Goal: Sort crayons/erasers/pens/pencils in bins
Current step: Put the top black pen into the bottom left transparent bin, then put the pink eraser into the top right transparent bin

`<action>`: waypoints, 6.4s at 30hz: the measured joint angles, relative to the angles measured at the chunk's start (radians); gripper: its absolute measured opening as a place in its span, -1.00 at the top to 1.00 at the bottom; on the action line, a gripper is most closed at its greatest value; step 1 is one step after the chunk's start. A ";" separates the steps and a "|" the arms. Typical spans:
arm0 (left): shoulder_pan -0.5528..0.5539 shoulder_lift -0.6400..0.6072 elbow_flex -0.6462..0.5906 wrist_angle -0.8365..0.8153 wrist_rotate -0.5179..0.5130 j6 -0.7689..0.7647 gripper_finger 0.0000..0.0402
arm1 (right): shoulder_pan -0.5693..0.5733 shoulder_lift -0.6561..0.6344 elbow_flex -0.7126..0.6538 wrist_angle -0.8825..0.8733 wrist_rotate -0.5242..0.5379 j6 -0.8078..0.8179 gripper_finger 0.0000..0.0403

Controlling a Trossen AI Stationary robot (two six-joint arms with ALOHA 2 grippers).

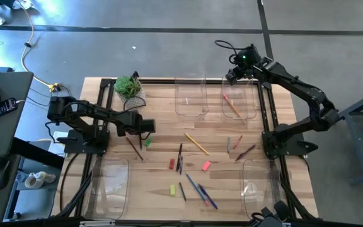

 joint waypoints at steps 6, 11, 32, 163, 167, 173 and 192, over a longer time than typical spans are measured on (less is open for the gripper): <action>0.000 -0.090 0.001 -0.014 0.007 0.059 0.77 | 0.000 0.000 0.000 -0.001 -0.001 0.000 0.56; -0.001 -0.206 0.002 -0.049 0.052 0.133 0.77 | 0.000 0.000 0.000 -0.008 -0.002 0.000 0.56; -0.114 -0.579 0.276 -0.482 0.250 0.274 0.77 | 0.001 0.000 0.000 -0.008 -0.025 0.008 0.56; -0.878 -0.361 0.422 -0.486 -0.216 -0.257 0.35 | 1.204 0.438 -0.002 -0.028 -0.221 -0.264 0.09; -0.858 -0.360 0.422 -0.486 -0.217 -0.229 0.35 | 1.204 0.468 -0.002 -0.012 -0.216 -0.266 0.09; -0.838 -0.360 0.422 -0.486 -0.217 -0.207 0.35 | 1.197 0.513 -0.002 0.000 -0.214 -0.280 0.09; -0.838 -0.360 0.422 -0.488 -0.217 -0.182 0.35 | 1.145 0.583 0.004 0.004 -0.275 -0.282 0.10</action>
